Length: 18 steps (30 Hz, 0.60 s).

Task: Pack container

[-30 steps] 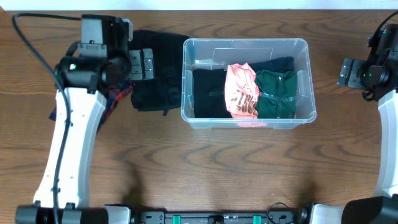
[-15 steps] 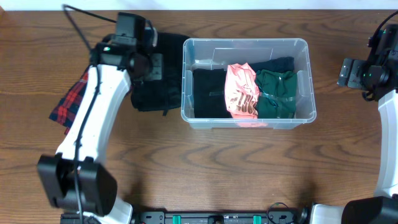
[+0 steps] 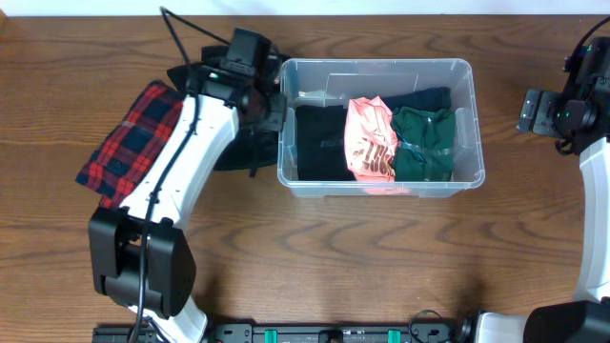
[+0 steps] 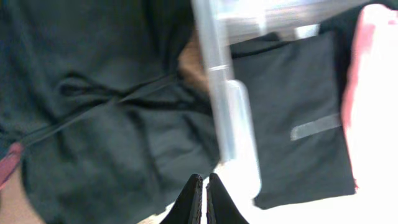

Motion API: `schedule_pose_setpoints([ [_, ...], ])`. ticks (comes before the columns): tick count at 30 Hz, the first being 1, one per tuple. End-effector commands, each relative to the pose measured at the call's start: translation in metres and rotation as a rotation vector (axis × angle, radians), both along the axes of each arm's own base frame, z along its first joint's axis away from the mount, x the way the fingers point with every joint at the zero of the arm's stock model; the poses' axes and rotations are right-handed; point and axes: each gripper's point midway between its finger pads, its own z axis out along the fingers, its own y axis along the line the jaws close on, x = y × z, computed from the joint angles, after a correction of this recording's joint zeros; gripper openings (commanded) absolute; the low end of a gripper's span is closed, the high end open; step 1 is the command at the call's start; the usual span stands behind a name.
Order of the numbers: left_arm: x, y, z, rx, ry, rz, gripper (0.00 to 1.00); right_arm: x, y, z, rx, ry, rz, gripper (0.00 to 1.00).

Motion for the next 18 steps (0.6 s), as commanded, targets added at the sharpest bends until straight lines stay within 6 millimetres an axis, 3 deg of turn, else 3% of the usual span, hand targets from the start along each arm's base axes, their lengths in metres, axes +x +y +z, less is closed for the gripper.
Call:
schedule_pose_setpoints([
  [1,0.001,0.0,-0.005,0.011,0.001,0.01,0.06,0.0,-0.003,0.002,-0.008,-0.004,-0.018,0.99],
  [5,0.005,0.009,-0.012,0.066,0.001,0.032,0.06,0.0,-0.003,0.002,-0.007,-0.005,-0.018,0.99],
  [15,0.008,0.009,-0.052,0.099,0.081,0.031,0.06,0.0,-0.003,0.002,-0.007,-0.005,-0.018,0.99],
  [18,0.007,0.008,-0.054,0.093,0.09,0.028,0.06,0.0,-0.003,0.002,-0.007,-0.005,-0.018,0.99],
])
